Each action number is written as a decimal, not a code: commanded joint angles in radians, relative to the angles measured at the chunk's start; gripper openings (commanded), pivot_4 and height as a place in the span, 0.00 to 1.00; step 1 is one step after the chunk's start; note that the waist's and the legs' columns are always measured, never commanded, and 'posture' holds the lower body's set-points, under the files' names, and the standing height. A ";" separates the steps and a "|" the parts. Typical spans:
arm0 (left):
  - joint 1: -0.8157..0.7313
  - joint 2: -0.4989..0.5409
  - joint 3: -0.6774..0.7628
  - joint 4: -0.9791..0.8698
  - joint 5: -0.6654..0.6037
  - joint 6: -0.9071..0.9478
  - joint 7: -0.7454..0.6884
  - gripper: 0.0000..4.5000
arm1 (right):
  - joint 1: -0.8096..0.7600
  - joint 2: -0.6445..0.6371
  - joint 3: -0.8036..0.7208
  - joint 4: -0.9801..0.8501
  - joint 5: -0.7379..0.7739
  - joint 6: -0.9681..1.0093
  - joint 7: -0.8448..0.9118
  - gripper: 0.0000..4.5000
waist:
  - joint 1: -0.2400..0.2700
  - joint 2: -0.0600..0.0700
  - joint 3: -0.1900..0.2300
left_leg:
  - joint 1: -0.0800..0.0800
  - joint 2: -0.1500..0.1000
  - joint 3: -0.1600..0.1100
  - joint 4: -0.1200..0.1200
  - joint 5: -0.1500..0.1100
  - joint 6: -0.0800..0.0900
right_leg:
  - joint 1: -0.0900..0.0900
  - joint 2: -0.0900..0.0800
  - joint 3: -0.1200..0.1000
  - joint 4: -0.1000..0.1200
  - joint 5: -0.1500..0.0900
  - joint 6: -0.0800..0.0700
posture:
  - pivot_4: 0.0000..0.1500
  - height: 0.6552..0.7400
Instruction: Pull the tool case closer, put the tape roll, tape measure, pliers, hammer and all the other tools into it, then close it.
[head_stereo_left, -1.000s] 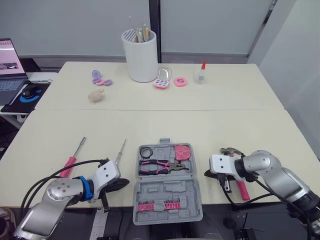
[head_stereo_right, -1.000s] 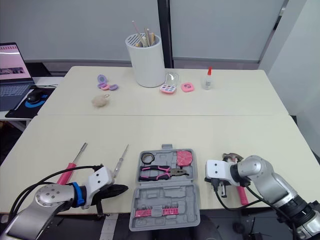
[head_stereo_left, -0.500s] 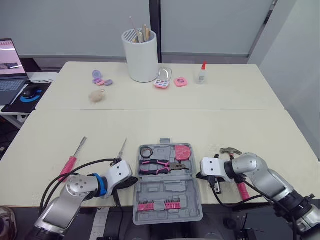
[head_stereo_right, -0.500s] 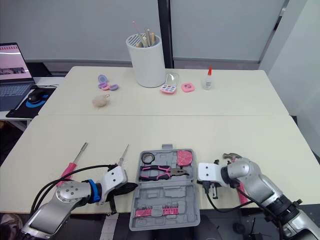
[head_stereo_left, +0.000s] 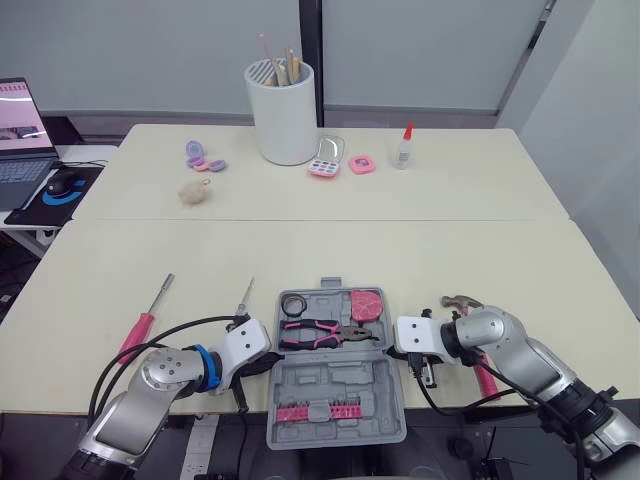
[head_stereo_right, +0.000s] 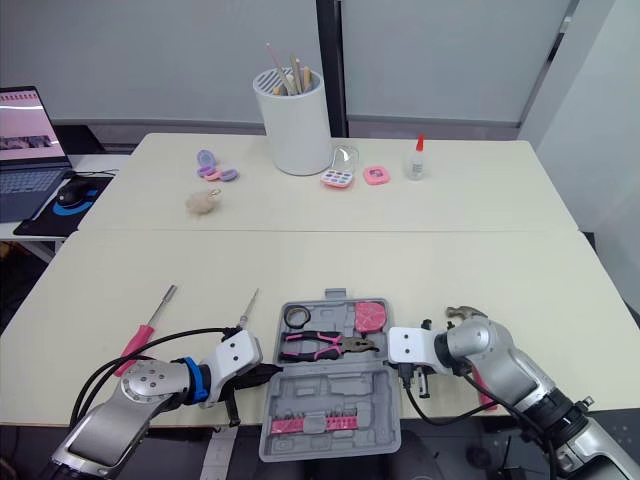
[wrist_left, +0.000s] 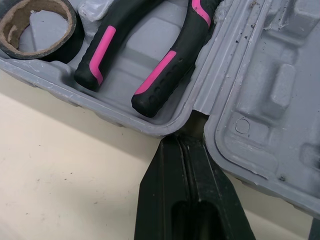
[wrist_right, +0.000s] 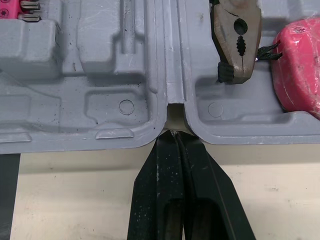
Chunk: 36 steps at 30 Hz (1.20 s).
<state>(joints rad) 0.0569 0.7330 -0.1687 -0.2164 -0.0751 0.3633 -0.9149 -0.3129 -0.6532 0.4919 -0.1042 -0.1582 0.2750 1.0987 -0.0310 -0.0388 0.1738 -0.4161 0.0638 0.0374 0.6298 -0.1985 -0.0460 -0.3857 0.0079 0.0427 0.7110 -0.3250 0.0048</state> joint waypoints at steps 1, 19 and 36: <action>-0.027 -0.032 -0.034 -0.011 -0.004 -0.013 0.000 0.00 | -0.015 0.038 -0.008 -0.025 0.024 -0.015 -0.010 0.00 | 0.000 0.000 0.000 | 0.000 0.000 0.000 0.000 0.000 0.000 | 0.000 0.000 0.000 0.000 0.000 0.000 | 1.00 1.00; -0.189 -0.075 -0.046 0.143 0.063 -0.075 0.011 0.00 | -0.080 0.105 -0.048 0.086 0.004 -0.042 -0.058 0.00 | 0.000 0.000 0.000 | 0.000 0.000 -0.001 0.000 0.000 0.000 | 0.000 0.003 0.000 0.001 0.000 0.000 | 1.00 1.00; -0.294 -0.114 -0.042 0.299 0.121 -0.160 0.027 0.00 | -0.143 0.141 -0.075 0.201 0.001 -0.090 -0.100 0.00 | 0.000 0.000 0.000 | 0.000 -0.001 0.000 0.000 0.000 0.000 | 0.000 0.003 0.000 0.001 0.000 0.000 | 1.00 1.00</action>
<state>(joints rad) -0.2183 0.6407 -0.1902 0.0866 0.0421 0.2256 -0.8995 -0.4259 -0.5346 0.4244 0.1323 -0.1754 0.2212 1.0014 -0.0311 -0.0388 0.1739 -0.4160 0.0633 0.0369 0.6302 -0.1982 -0.0461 -0.3858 0.0112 0.0425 0.7124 -0.3248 0.0047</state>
